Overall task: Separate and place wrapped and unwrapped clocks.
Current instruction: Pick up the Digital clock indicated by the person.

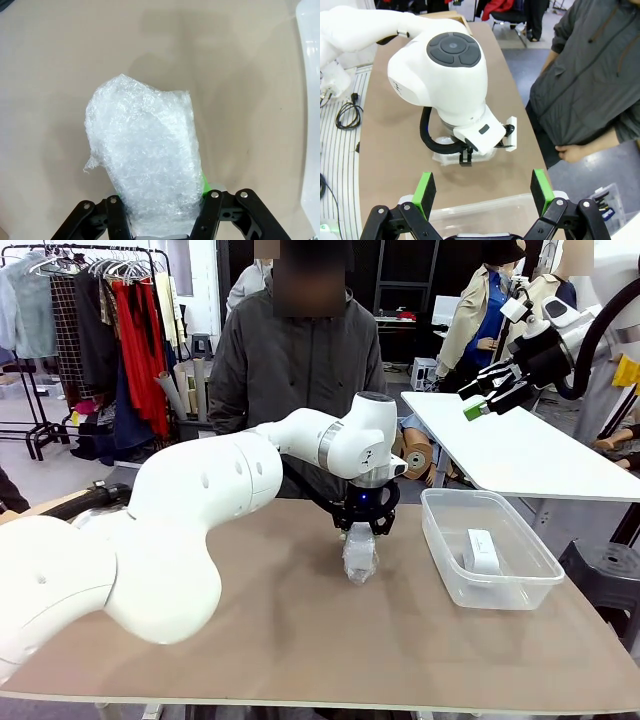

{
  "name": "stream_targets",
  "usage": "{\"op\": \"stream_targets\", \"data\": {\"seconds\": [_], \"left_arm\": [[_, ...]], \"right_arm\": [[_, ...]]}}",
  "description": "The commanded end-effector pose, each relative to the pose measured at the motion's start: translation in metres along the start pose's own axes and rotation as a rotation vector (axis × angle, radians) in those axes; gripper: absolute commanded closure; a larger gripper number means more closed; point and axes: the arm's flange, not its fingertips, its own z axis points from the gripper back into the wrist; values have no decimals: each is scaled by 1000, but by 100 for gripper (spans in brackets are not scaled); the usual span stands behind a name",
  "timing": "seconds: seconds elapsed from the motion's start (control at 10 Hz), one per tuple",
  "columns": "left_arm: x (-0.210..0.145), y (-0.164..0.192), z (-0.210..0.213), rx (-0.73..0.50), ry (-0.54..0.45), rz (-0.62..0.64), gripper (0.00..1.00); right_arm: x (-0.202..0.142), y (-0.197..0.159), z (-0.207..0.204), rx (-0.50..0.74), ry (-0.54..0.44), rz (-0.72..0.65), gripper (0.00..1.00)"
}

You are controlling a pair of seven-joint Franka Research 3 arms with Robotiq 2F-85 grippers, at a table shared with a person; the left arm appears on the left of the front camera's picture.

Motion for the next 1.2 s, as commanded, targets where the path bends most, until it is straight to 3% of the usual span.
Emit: {"op": "stream_targets", "data": {"seconds": [0.0,0.3,0.9,1.1], "left_arm": [[-15,2,20,59,-8,1,100],[-35,18,60,105,-4,-55,100],[-85,59,142,185,64,-286,100],[-96,78,158,193,73,-268,100]], "right_arm": [[1,2,1,1,-3,6,0],[1,2,1,1,-3,6,0],[1,2,1,1,-3,6,0],[1,2,1,1,-3,6,0]]}}
